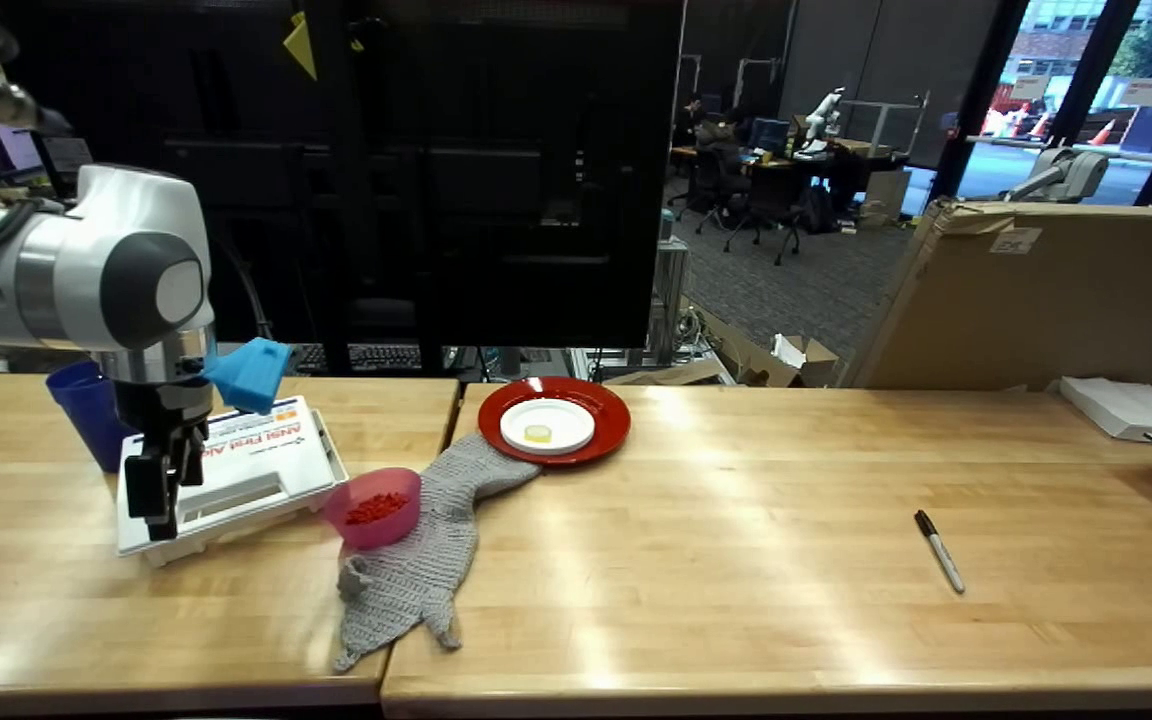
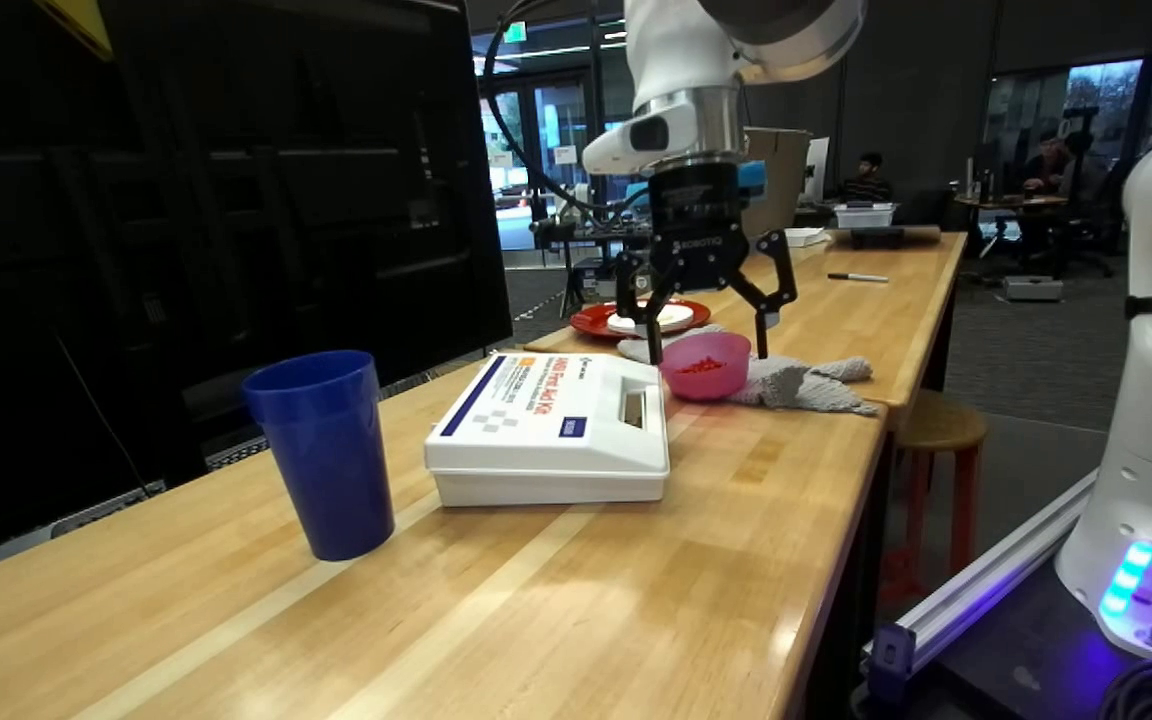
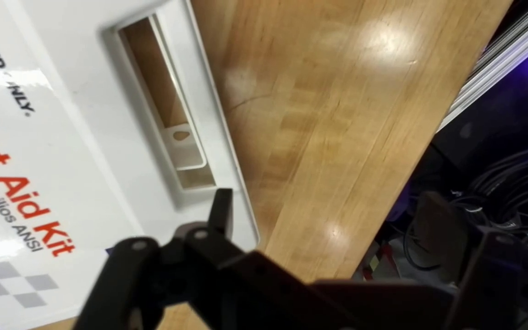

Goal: Remove the lid from the box

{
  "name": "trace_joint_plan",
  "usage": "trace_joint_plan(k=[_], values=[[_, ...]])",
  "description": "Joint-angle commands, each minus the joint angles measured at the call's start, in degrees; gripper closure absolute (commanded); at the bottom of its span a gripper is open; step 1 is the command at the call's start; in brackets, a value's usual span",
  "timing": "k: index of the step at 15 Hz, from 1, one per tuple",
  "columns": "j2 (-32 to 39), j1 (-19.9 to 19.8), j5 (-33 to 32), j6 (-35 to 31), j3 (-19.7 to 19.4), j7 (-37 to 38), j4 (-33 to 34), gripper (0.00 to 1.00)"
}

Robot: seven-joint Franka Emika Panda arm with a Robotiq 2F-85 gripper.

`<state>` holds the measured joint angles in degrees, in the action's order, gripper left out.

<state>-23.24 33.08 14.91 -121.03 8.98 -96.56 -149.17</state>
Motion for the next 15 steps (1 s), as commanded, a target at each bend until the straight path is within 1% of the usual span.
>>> trace_joint_plan(k=[1, 8, 15], values=[[0.81, -1.09, 0.19, 0.03, 1.27, -1.37, 0.17, 0.0], [2.07, -1.46, -0.91, -0.41, 2.82, -2.16, 0.39, 0.0], [4.3, -2.79, -7.43, -7.7, 5.06, -2.63, -0.02, 0.0]])
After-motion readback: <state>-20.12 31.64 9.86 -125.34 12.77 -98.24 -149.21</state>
